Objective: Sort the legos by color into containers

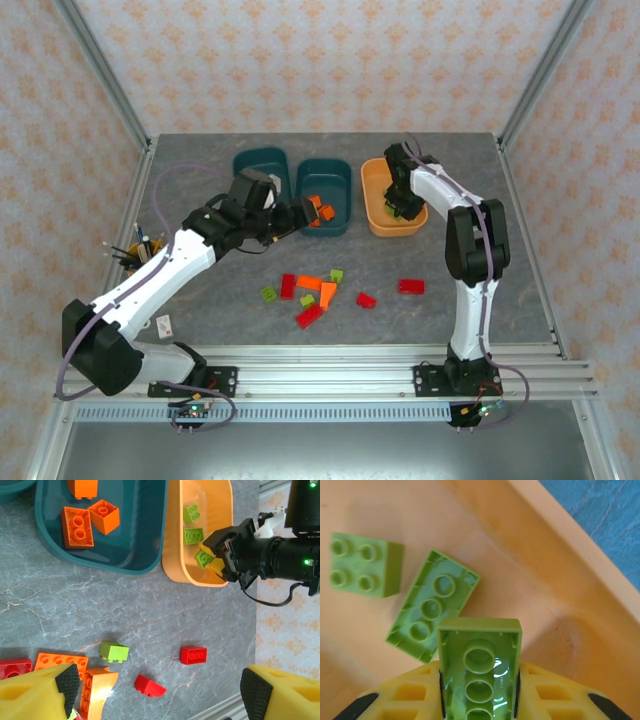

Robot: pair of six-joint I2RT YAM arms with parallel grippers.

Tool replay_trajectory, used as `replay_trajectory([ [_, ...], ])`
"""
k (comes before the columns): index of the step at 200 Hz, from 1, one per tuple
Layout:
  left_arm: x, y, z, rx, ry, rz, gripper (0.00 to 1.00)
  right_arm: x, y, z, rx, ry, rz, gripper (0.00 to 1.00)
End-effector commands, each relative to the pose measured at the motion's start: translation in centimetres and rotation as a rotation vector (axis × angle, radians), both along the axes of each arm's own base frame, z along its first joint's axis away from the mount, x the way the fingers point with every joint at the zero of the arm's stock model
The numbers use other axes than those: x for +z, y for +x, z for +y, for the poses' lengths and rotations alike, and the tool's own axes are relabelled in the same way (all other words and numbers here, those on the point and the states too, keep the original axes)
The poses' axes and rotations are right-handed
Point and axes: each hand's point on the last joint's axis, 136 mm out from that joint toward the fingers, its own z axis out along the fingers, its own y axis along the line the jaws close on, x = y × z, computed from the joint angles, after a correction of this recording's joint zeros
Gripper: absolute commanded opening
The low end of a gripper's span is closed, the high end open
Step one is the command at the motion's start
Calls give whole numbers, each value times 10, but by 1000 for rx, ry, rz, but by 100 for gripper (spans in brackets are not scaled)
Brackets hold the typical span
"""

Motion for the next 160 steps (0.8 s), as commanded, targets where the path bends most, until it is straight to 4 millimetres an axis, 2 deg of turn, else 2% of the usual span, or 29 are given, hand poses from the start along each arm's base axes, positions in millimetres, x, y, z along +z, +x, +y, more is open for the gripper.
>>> replay_trajectory([
  [1, 4, 1, -4, -38, 39, -33, 86, 3, 1, -2, -80, 9, 17, 41],
  [24, 0, 0, -4, -42, 64, -13, 86, 12, 5, -1, -71, 13, 3, 53],
  [46, 6, 0, -1, -35, 77, -16, 86, 41, 14, 2, -38, 11, -70, 59],
  [72, 7, -2, 5, -16, 111, 7, 84, 93, 20, 13, 29, 19, -186, 60],
  [88, 0, -7, 24, 37, 201, 50, 81, 132, 19, 22, 101, 3, -287, 58],
  [103, -9, -15, 36, 43, 271, 83, 80, 167, 11, 44, 225, 17, -416, 58],
  [116, -26, -25, 48, 45, 336, 135, 80, 188, -8, 70, 355, 78, -535, 58],
  [128, -46, -34, 57, 34, 406, 200, 79, 194, -34, 96, 479, 186, -613, 58],
  [138, -64, -40, 60, 14, 439, 246, 78, 191, -60, 112, 561, 248, -630, 58],
  [160, -98, -47, 55, -69, 490, 313, 73, 154, -125, 136, 707, 341, -549, 62],
])
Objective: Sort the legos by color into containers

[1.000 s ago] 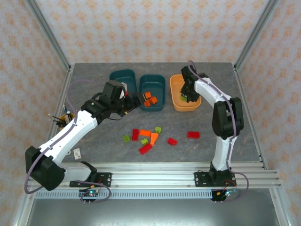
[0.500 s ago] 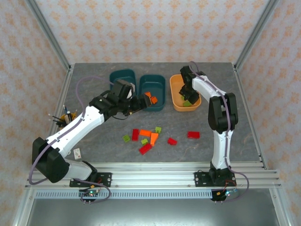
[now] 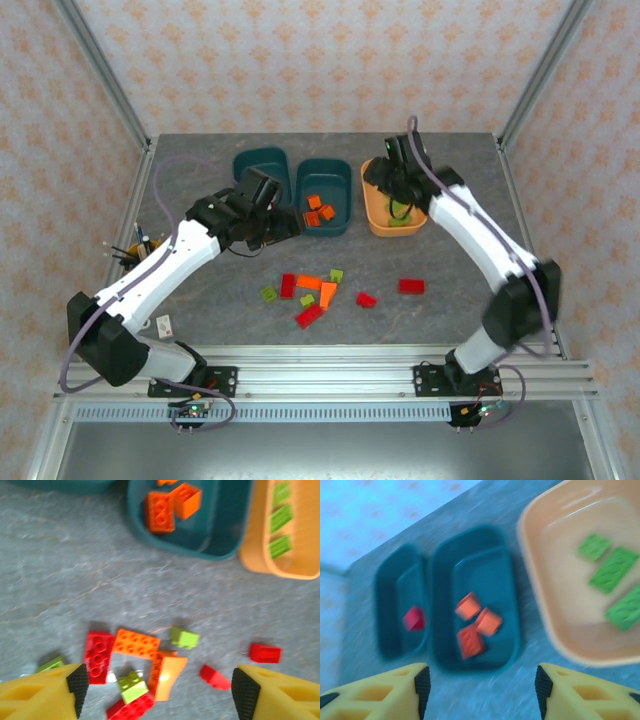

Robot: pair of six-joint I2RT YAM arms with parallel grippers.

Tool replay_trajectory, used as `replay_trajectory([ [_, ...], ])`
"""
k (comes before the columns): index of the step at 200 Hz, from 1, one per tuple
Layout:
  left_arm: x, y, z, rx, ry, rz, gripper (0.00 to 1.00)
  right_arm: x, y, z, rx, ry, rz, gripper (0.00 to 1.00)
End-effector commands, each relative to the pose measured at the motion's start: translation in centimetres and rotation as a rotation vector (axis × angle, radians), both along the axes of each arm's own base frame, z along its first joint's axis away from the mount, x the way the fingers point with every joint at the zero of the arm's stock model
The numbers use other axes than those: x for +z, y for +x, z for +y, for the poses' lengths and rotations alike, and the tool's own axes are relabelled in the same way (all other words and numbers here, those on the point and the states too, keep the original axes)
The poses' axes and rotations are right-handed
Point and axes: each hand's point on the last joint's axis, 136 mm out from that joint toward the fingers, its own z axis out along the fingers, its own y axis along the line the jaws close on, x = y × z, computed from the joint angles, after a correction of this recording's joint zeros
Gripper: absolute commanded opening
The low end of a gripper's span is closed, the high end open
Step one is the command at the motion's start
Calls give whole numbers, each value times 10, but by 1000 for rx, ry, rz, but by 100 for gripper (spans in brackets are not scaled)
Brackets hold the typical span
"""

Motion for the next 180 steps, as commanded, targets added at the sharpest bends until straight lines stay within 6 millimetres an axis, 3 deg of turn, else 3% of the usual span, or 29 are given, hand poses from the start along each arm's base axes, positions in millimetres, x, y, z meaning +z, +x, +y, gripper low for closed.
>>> replay_trajectory([
  [1, -51, -24, 14, -84, 159, 151, 72, -42, -46, 33, 230, 24, 37, 62],
  [26, -75, -27, 7, -198, 249, 197, 70, -78, -99, 37, 289, 69, 128, 64],
  [58, -102, -31, -1, -264, 305, 248, 66, -98, -126, 28, 290, 107, 170, 67],
  [98, -128, -34, 1, -276, 367, 299, 59, -104, -133, 23, 287, 101, 195, 67],
  [180, -156, -50, 2, -327, 398, 358, 51, -108, -126, 22, 258, 78, 199, 67],
])
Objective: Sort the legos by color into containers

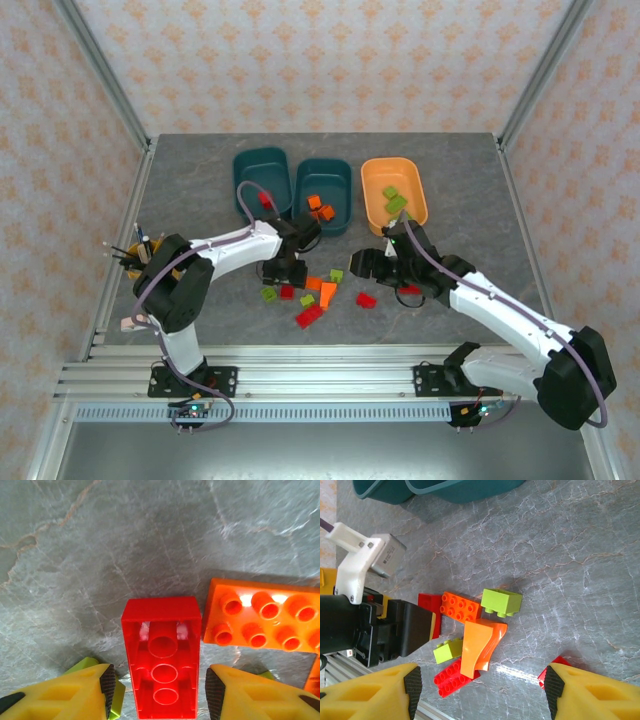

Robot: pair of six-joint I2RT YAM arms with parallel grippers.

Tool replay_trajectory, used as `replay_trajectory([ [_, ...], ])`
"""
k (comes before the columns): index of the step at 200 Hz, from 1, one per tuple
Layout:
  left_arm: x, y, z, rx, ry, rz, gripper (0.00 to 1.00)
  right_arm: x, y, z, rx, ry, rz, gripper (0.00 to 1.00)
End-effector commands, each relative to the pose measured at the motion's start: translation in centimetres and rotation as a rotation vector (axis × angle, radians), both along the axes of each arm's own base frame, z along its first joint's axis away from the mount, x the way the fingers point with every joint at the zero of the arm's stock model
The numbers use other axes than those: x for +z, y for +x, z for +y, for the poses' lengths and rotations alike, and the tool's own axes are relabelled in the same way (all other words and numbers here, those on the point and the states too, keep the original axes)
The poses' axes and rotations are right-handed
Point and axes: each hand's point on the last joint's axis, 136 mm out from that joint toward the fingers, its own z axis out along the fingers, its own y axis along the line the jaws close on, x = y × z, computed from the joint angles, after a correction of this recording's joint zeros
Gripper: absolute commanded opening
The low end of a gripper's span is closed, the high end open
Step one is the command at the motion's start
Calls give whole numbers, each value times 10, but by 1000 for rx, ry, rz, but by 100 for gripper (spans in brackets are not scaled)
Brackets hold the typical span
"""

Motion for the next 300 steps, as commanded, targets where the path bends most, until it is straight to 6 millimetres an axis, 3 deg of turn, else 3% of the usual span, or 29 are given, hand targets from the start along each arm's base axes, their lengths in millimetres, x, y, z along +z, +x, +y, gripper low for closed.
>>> replay_trajectory([
  [1, -11, -6, 7, -22, 40, 8, 51, 3, 8, 2, -18, 1, -19, 67],
  [35, -20, -8, 8, -24, 48, 20, 48, 2, 13, 6, -15, -5, -13, 67],
  [85, -12, 8, 3, -34, 53, -33, 30, 4, 18, 11, -9, -2, -17, 66],
  [99, 2, 13, 8, -26, 79, -68, 29, 11, 20, 10, -11, -3, -33, 66],
  [115, 32, 24, 13, -7, 91, -126, 29, 28, 24, 11, -12, 9, -72, 65],
  [151, 99, 66, 33, 103, 48, -238, 29, 71, 43, 16, -46, 61, -186, 63],
  [183, 121, 118, 66, 208, 81, -274, 30, 109, 71, 33, -88, 175, -306, 64],
  [188, 123, 126, 71, 223, 97, -278, 30, 107, 78, 39, -88, 188, -310, 64],
  [197, 124, 140, 82, 250, 129, -283, 30, 114, 88, 48, -90, 230, -332, 65],
  [242, 87, 196, 119, 374, 232, -243, 30, 136, 133, 86, -95, 320, -361, 68],
  [266, 68, 208, 131, 399, 281, -204, 30, 137, 145, 94, -102, 322, -351, 68],
  [300, 48, 218, 130, 439, 251, -180, 35, 124, 145, 99, -88, 312, -308, 68],
])
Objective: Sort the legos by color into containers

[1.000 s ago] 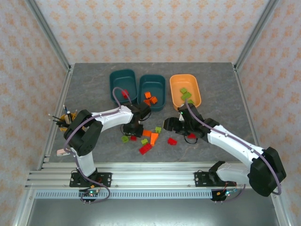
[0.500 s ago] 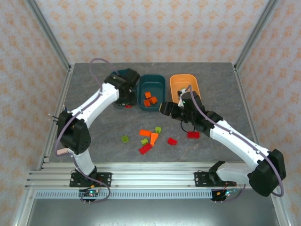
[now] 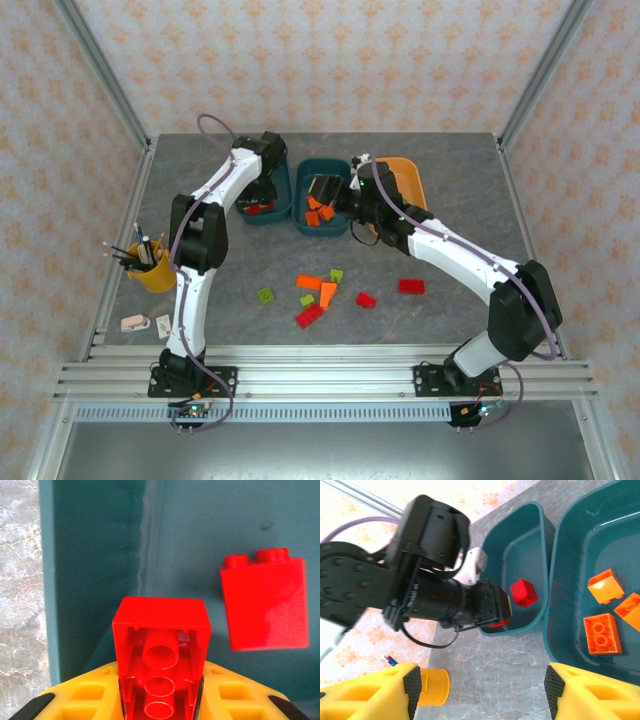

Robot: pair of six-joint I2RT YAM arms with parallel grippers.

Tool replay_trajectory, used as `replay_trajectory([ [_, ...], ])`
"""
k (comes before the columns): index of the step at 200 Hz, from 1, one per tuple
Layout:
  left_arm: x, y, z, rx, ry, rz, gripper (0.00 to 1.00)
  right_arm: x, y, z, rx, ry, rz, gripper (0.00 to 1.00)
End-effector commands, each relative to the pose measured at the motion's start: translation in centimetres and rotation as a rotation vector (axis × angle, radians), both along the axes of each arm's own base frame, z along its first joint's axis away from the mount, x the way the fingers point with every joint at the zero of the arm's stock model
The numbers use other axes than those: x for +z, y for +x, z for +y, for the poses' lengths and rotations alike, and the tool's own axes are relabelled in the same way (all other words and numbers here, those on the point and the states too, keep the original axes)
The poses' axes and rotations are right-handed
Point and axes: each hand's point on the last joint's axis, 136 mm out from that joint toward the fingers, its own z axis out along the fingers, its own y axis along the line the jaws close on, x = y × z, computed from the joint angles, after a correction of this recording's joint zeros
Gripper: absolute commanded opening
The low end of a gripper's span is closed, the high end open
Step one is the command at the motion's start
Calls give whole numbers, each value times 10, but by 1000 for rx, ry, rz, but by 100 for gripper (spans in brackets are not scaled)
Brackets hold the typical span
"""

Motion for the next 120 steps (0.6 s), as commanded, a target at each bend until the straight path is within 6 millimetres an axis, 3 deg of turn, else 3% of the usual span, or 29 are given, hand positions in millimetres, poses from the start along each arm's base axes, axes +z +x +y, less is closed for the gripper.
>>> replay_trajectory([
  [1, 16, 3, 7, 35, 18, -19, 36, 12, 3, 6, 12, 38, -15, 68],
  [36, 14, 6, 1, 34, -11, -23, 57, -4, -3, 4, 19, 13, 23, 68],
  [61, 31, 10, -3, 34, -41, -68, 65, -15, -7, 1, 41, -52, 39, 68],
  [94, 85, 11, -6, 45, -88, -188, 70, -30, -21, -9, 116, -236, 37, 67],
  [120, 135, -1, -11, 65, -176, -307, 74, -47, -48, -16, 290, -460, 12, 67],
])
